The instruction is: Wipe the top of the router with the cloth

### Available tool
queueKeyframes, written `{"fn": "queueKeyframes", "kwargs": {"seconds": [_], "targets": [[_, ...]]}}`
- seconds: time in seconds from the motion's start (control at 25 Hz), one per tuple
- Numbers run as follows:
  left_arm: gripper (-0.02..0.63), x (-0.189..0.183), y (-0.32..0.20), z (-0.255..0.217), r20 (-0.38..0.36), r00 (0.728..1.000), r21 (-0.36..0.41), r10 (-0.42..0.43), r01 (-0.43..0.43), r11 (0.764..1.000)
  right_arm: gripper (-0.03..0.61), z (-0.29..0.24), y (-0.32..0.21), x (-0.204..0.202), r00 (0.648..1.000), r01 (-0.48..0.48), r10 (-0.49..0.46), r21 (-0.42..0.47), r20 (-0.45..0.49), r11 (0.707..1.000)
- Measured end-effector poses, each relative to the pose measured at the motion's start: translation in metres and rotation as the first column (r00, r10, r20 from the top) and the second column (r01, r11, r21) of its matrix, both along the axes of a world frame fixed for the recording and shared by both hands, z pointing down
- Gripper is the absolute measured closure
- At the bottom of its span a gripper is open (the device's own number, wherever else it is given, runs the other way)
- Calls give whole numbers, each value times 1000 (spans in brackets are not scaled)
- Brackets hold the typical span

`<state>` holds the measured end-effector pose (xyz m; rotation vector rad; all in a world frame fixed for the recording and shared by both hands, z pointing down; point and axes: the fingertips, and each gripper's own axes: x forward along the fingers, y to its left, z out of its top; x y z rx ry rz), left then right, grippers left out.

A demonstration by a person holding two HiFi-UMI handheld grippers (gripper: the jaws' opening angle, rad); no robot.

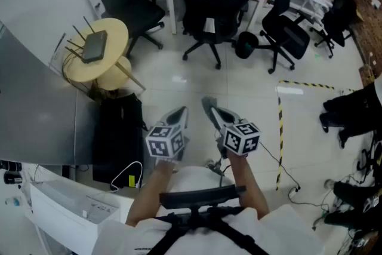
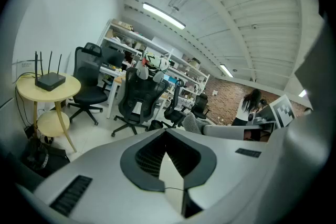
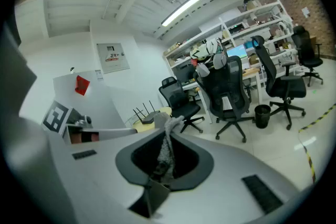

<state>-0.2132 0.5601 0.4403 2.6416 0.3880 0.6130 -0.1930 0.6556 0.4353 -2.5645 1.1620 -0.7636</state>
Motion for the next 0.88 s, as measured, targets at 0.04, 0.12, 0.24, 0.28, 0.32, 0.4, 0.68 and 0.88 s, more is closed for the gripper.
{"fn": "queueKeyframes", "kwargs": {"seconds": [0.04,0.12,0.24,0.28,0.32,0.4,0.68,0.88], "targets": [[623,1,0,-1,1,1000,0,0,0,1000,541,0,0,1,1000,0,0,2,0,1000],[623,2,1,-2,0,1000,0,0,0,1000,541,-1,1,2,1000,1,-1,4,0,1000],[623,3,3,-3,-1,1000,0,-3,3,1000,541,-2,2,3,1000,5,-5,6,0,1000],[623,3,4,-3,-2,1000,1,-4,4,1000,541,-2,3,3,1000,6,-6,7,0,1000],[623,3,5,-3,-2,1000,1,-4,4,1000,541,-1,4,3,1000,6,-6,8,0,1000],[623,3,7,-4,-3,1000,3,-6,6,1000,541,-1,6,4,1000,7,-7,10,-1,1000],[623,5,17,-4,0,1000,2,-24,24,1000,541,-2,15,6,1000,25,-25,15,3,1000],[623,9,32,-1,6,999,9,-34,34,999,541,0,27,9,999,43,-43,27,10,999]]}}
